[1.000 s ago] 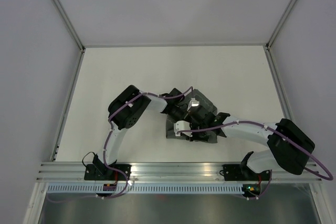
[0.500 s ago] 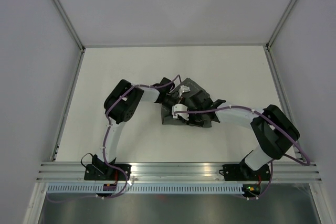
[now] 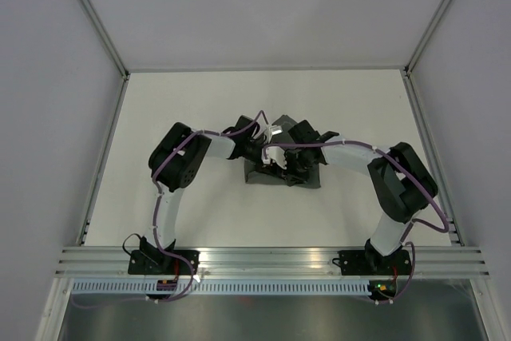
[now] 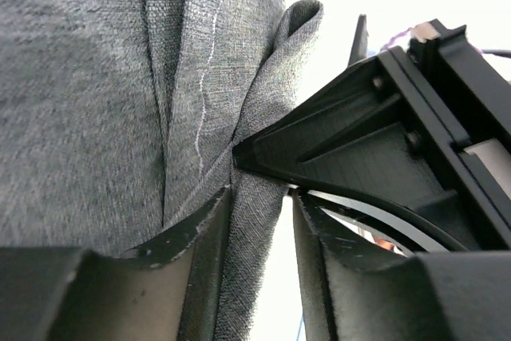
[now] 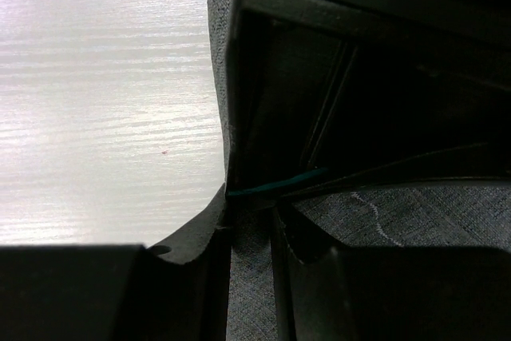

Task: Fold the napkin, place the utensils inside, and roll it up
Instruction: Roll the napkin at the center of the board.

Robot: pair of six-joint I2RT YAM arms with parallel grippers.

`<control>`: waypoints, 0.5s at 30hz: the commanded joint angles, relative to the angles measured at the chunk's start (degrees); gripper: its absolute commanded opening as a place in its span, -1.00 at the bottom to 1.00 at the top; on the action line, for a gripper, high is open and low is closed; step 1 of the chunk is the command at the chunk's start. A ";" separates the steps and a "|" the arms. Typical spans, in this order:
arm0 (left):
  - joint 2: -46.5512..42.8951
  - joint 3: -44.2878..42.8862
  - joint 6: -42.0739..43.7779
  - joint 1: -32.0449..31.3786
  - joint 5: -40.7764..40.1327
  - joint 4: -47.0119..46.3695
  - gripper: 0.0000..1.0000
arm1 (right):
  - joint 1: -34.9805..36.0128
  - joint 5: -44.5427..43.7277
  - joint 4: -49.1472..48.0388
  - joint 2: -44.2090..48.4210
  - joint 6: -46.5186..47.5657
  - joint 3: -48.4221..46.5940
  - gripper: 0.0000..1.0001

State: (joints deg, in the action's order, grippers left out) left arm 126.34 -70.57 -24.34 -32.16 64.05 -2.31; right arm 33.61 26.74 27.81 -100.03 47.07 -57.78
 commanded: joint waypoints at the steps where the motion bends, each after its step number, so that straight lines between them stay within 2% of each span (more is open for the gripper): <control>1: -5.91 3.31 -7.65 1.05 -10.25 -9.99 -0.10 | 0.06 4.36 5.66 -5.52 2.23 -0.92 -0.99; 6: -12.86 7.45 -8.88 2.80 -20.09 -11.84 -0.07 | -1.26 7.35 11.37 -8.77 4.34 -4.09 -0.99; 9: -18.14 12.72 -12.12 4.90 -25.72 -17.01 -0.06 | -2.75 9.11 14.19 -10.27 5.05 -6.03 -0.99; 12: -24.11 20.80 -16.60 7.28 -32.57 -25.36 -0.06 | -4.07 10.35 16.38 -11.59 6.01 -8.22 -0.99; 13: -26.04 25.17 -16.71 7.46 -38.42 -28.16 -0.07 | -4.51 10.52 17.09 -12.03 6.63 -8.66 -0.99; 15: -33.86 29.32 -13.48 6.77 -44.60 -30.03 -0.07 | -5.04 11.48 19.02 -13.25 7.07 -10.06 -0.99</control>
State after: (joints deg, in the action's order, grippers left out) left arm 100.90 -46.78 -35.59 -25.02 33.39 -23.38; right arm 28.91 36.67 40.07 -108.60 50.83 -68.18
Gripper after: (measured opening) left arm 0.468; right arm 0.267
